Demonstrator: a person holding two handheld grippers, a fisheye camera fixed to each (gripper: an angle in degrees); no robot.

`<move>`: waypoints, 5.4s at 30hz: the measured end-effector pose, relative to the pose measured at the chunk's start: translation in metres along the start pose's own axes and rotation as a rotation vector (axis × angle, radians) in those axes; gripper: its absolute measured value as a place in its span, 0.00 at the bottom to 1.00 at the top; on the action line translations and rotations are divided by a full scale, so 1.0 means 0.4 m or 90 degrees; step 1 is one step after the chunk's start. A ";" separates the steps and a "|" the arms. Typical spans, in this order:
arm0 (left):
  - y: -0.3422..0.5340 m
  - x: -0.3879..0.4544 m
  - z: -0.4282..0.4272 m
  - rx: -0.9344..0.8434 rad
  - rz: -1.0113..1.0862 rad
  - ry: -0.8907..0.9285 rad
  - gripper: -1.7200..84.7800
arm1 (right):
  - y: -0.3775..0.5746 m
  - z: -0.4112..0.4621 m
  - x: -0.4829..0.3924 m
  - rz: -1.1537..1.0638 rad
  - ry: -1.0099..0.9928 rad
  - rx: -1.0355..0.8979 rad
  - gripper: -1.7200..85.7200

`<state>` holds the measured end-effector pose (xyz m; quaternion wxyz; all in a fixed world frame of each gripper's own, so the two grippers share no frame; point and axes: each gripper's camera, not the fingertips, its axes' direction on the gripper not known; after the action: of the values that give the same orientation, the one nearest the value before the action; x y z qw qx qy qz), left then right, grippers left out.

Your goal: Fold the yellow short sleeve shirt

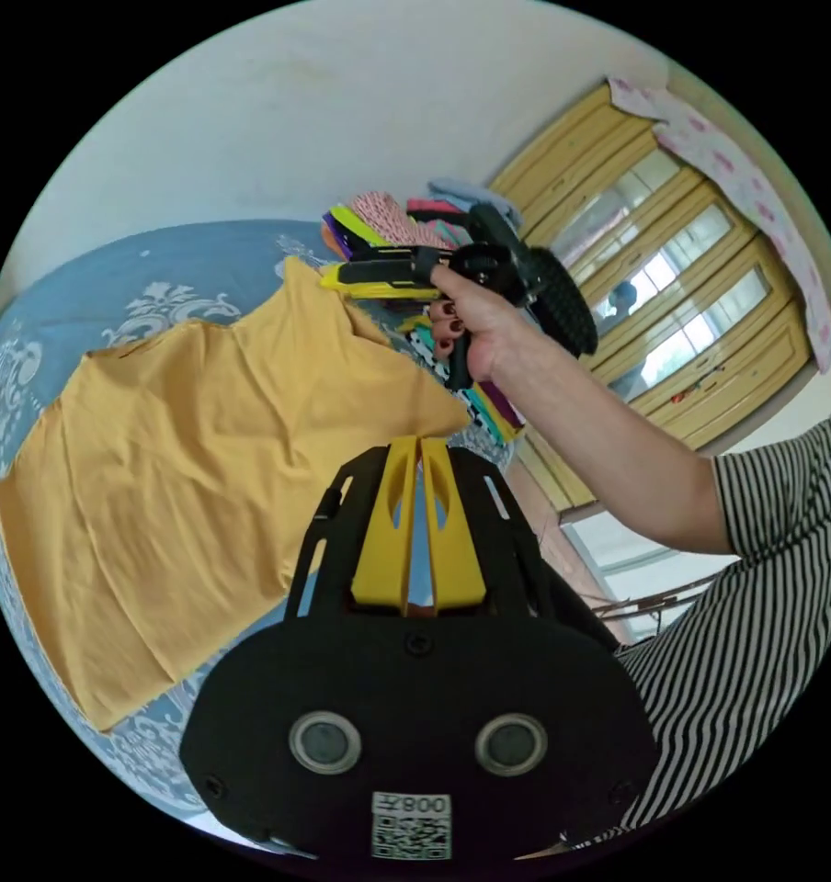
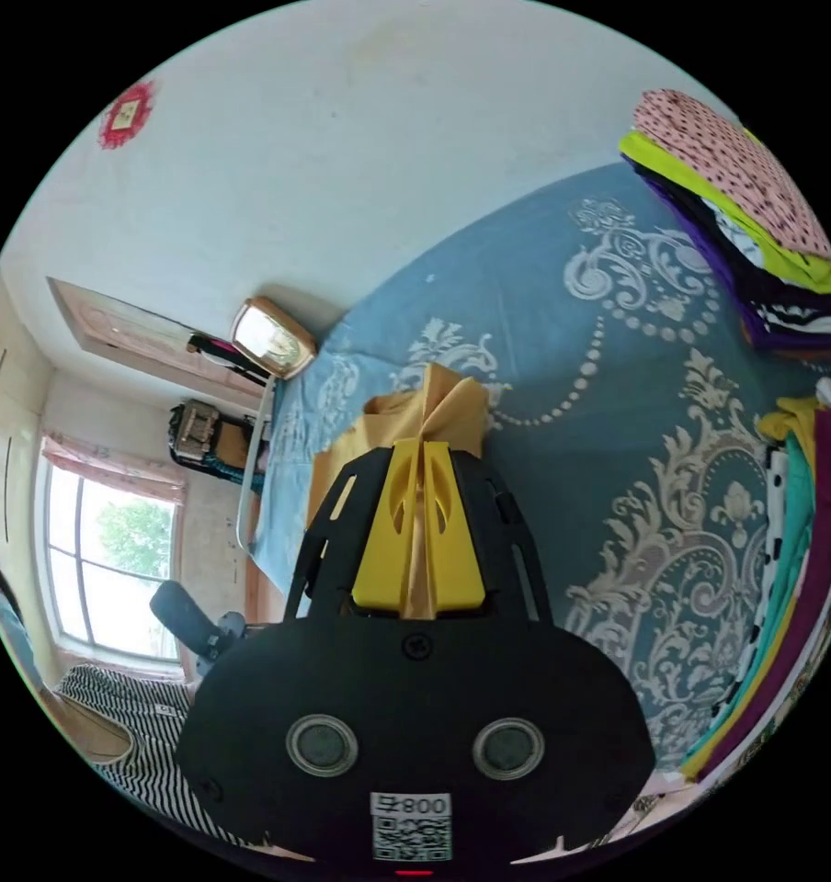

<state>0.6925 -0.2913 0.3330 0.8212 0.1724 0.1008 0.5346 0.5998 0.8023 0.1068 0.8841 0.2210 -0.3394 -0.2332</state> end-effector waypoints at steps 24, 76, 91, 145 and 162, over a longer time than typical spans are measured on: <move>0.471 -0.459 -0.922 0.267 -0.491 0.026 0.02 | -0.128 0.871 -1.018 -0.255 0.028 -0.230 0.02; 0.368 -0.384 -1.538 0.079 -0.492 -0.050 0.09 | 0.341 0.964 -1.318 -0.278 -0.025 -0.423 0.02; 0.354 -0.351 -1.680 0.202 -0.543 0.168 0.05 | 0.676 0.797 -1.099 -0.009 -0.301 -0.396 0.08; 0.300 -0.348 -1.738 0.303 -0.610 0.248 0.06 | 0.994 0.690 -0.896 0.317 -0.435 -0.145 0.02; 0.204 -0.526 -1.533 0.317 -0.625 0.370 0.19 | 0.941 0.550 -0.820 0.236 -0.437 -0.148 0.01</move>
<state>0.3233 -0.3459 -0.2035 0.8455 0.1393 0.5093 0.0800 0.3270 1.2343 0.2982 0.7658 -0.0363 -0.6200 -0.1668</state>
